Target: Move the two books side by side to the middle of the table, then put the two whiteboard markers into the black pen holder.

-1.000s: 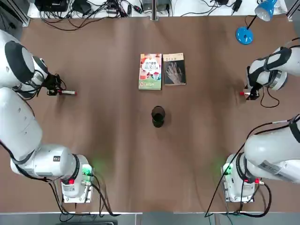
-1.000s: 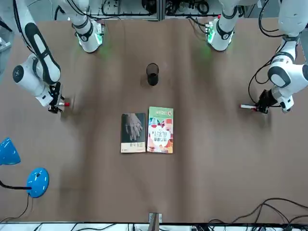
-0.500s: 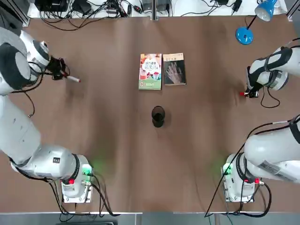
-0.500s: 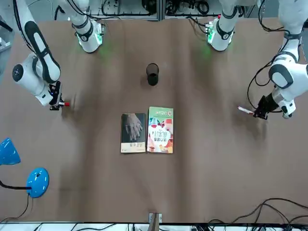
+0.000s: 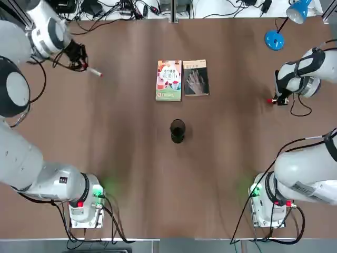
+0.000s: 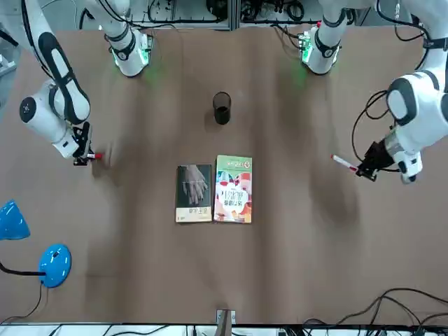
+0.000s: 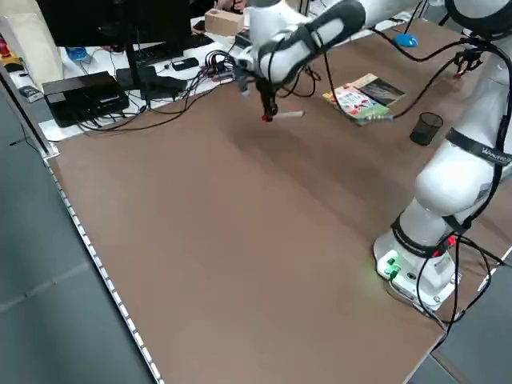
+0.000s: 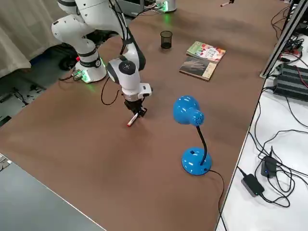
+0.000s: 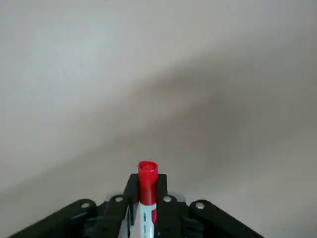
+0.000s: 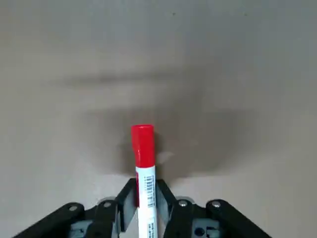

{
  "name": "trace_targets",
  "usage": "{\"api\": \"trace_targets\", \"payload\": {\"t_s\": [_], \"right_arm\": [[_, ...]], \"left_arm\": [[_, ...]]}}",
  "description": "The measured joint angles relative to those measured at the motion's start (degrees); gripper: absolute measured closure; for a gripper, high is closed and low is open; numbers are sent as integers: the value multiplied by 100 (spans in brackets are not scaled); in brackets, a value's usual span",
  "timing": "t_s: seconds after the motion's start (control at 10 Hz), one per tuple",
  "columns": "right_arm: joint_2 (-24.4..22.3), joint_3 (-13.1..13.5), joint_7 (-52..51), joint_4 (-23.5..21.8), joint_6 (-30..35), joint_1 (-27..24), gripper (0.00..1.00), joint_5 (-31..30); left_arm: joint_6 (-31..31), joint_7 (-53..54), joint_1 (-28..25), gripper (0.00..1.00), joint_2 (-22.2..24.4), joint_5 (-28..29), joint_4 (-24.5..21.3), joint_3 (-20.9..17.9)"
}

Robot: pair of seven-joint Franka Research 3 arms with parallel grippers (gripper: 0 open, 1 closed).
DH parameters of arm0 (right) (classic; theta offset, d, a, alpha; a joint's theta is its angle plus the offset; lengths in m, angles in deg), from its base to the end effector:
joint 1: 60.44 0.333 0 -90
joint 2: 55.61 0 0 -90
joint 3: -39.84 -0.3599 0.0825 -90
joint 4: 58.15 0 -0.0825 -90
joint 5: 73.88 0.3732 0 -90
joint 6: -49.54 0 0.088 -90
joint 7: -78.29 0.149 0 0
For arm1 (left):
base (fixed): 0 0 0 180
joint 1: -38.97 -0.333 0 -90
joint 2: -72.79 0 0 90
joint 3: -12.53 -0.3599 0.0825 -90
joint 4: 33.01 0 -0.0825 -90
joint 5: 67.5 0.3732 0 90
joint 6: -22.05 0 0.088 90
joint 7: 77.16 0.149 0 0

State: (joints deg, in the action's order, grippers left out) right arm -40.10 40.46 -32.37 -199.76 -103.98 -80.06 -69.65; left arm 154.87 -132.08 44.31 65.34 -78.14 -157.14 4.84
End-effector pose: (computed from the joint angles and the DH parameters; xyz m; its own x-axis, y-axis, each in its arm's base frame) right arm 0.4455 -0.1655 0.1917 0.0606 0.9971 0.0466 0.9970 -0.0582 -0.0503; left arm 0.5541 0.0127 0.3473 0.4346 0.8961 -0.0898 0.8999 -0.4281 0.0829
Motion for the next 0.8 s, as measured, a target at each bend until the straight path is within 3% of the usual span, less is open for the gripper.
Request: {"api": "trace_targets", "payload": {"t_s": [0.3, 0.6, 0.8], "right_arm": [[-452, 8, 53, 466, 1563, -6, 78, 264], [-935, 22, 72, 844, 3110, -16, 78, 526], [-968, 28, 74, 1480, 4211, -16, 78, 751]], "left_arm": [[-219, -1813, 5, 82, 258, 954, 66, 1275], [-743, -2705, 22, 82, 635, 1103, 123, 2372], [-1216, -3002, 33, 82, 809, 1152, 334, 2941]]}}
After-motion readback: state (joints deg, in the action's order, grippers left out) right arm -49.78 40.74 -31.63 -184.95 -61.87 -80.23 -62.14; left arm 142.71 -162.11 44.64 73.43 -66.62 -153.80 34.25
